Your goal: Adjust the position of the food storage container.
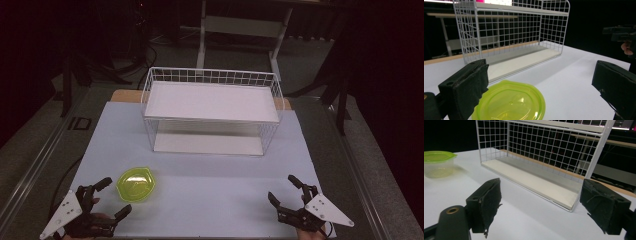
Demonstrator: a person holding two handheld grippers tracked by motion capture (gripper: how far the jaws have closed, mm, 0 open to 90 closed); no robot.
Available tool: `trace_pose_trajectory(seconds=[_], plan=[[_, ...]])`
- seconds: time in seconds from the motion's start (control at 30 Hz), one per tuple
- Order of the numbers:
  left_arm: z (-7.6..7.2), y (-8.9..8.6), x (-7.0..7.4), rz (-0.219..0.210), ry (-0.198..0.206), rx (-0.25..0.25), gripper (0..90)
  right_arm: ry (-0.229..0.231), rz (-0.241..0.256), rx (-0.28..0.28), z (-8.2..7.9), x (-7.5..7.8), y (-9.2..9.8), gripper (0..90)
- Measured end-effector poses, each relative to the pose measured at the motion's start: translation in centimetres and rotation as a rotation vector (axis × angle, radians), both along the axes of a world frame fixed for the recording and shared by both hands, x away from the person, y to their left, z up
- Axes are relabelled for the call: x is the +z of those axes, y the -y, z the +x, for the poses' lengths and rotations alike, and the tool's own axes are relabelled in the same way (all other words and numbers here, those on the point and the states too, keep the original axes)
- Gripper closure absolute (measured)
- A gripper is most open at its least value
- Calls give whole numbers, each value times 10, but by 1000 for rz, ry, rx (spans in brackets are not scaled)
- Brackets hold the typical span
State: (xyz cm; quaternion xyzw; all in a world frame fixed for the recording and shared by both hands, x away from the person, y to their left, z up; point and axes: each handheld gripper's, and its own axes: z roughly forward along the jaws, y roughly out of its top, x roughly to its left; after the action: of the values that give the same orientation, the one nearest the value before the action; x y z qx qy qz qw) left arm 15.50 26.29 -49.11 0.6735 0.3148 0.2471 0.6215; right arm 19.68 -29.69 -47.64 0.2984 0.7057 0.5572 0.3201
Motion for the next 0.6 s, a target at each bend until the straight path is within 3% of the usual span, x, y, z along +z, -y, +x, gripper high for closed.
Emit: trace_pose_trajectory(seconds=[0.1,0.23,0.4,0.47,0.6], plan=[[-1,0,0,-2,-12,-5,12,-3,-2,4,1,-1,-1,168],[-2,1,2,3,14,27,12,0,0,8,1,0,-1,167],[-2,0,10,14,-17,62,11,-5,5,5,1,-1,-1,167],[-2,-3,15,24,-11,94,22,-4,5,4,1,0,-1,167],[2,-11,20,-2,-24,84,337,2,6,8,-1,2,-3,167]])
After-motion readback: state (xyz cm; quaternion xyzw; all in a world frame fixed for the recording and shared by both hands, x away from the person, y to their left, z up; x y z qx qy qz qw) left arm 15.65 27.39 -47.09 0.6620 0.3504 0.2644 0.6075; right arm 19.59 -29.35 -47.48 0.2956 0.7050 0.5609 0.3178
